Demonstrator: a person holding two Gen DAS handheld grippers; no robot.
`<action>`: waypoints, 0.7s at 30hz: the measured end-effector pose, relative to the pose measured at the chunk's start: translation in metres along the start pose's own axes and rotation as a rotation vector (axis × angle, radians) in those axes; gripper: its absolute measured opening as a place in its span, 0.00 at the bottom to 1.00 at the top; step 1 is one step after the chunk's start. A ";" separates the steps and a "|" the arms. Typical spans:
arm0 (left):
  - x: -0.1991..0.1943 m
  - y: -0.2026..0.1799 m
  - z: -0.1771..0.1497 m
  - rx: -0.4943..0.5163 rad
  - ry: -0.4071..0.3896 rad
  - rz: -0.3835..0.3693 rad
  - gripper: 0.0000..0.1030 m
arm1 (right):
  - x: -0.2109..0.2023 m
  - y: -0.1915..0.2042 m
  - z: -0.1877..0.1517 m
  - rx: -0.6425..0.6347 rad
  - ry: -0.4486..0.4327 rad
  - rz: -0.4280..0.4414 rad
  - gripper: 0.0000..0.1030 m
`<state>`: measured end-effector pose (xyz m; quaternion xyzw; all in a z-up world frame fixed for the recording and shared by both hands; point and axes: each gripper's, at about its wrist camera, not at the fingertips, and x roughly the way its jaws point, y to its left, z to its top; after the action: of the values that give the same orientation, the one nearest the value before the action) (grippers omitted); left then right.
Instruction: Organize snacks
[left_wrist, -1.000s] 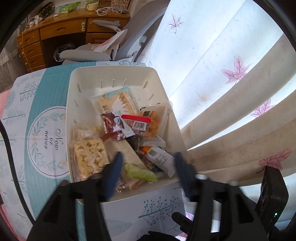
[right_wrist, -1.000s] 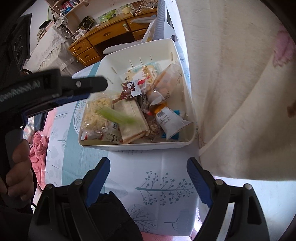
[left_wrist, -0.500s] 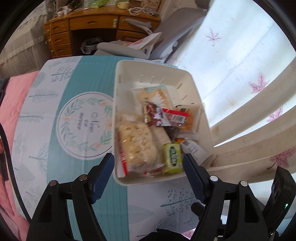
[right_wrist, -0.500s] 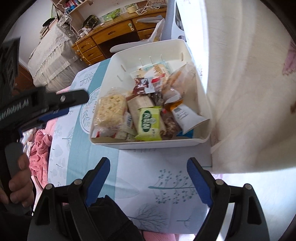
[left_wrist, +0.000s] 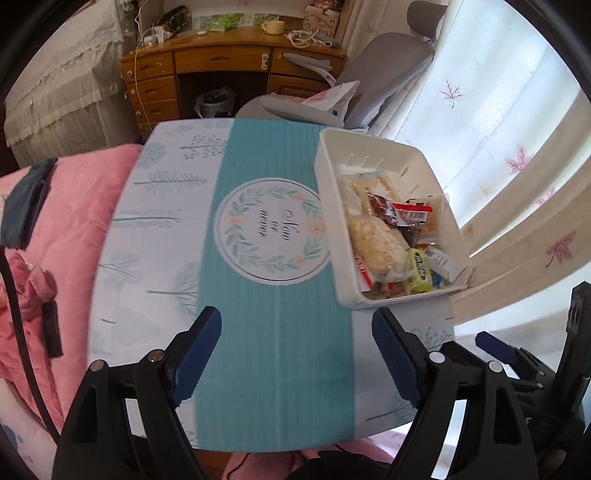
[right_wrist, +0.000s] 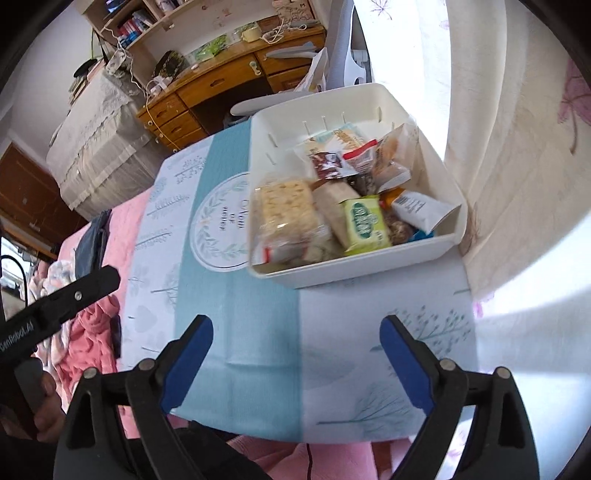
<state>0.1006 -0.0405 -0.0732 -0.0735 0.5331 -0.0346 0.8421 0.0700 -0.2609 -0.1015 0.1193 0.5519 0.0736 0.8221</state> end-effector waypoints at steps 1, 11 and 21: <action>-0.008 0.006 -0.003 0.007 -0.008 0.006 0.83 | -0.003 0.006 -0.004 0.006 -0.004 -0.001 0.94; -0.082 0.020 -0.020 0.036 -0.048 0.003 0.98 | -0.063 0.072 -0.020 -0.103 -0.062 0.035 0.95; -0.108 0.016 -0.039 -0.029 -0.071 0.119 0.99 | -0.099 0.090 -0.035 -0.161 -0.065 0.007 0.95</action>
<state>0.0188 -0.0133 0.0046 -0.0550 0.5069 0.0258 0.8599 0.0011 -0.1955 -0.0007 0.0572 0.5169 0.1168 0.8461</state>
